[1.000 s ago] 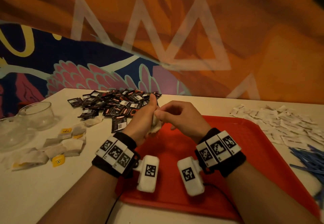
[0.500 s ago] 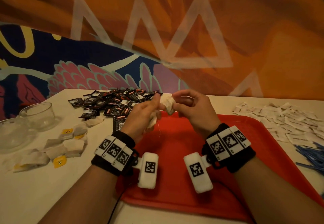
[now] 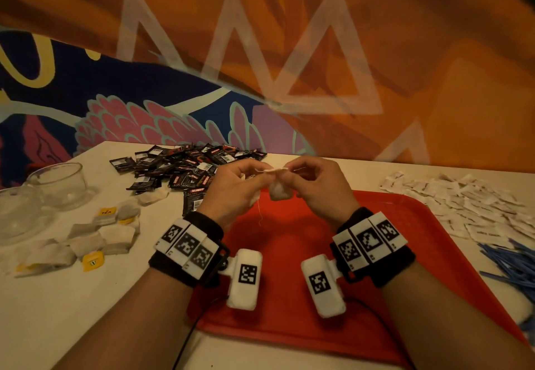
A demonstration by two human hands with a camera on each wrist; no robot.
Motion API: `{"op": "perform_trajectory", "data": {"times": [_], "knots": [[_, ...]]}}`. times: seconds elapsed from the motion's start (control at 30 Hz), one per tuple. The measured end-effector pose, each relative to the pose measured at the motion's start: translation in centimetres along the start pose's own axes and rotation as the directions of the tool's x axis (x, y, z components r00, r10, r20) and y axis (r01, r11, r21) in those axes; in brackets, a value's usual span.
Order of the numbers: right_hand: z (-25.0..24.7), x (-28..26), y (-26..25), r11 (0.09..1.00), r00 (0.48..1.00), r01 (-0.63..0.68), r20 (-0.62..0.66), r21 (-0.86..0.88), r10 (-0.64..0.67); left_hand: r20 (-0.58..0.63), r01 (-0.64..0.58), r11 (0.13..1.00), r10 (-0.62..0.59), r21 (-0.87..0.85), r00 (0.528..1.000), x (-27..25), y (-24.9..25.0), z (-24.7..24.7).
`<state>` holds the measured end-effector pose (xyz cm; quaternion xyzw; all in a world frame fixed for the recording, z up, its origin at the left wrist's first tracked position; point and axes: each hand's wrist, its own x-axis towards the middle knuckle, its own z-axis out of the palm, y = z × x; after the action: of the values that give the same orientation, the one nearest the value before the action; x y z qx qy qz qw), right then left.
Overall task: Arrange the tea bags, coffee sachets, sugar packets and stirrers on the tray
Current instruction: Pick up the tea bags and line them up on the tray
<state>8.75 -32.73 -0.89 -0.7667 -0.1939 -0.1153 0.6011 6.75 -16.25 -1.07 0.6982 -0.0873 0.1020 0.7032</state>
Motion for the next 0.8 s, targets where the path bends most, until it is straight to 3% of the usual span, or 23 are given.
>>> {"op": "perform_trajectory", "data": {"times": [0.1, 0.23, 0.5, 0.67, 0.8], "knots": [[-0.3, 0.2, 0.2, 1.0, 1.0, 0.003, -0.012, -0.022, -0.003, 0.007, -0.069, 0.997, 0.069, 0.03, 0.998, -0.2, 0.3, 0.1], [-0.5, 0.0, -0.2, 0.998, 0.995, 0.04, 0.089, -0.054, -0.035, -0.035, -0.091, 0.991, 0.095, 0.094, 0.995, -0.1, 0.1, 0.1], [-0.2, 0.0, 0.3, 0.982, 0.983, -0.045, 0.169, -0.184, 0.077, -0.144, -0.155, 0.972, 0.181, 0.174, 0.973, 0.5, -0.4, -0.3], [0.6, 1.4, 0.4, 0.962, 0.963, -0.177, 0.163, -0.206, 0.212, -0.288, -0.053, 0.998, 0.063, 0.044, 0.956, 0.7, -0.2, -0.7], [1.3, 4.7, 2.0, 0.902, 0.898, -0.386, 0.146, -0.192, 0.415, -0.325, 0.045, 0.993, -0.08, -0.112, 0.942, 1.0, 0.1, -1.7]]}}
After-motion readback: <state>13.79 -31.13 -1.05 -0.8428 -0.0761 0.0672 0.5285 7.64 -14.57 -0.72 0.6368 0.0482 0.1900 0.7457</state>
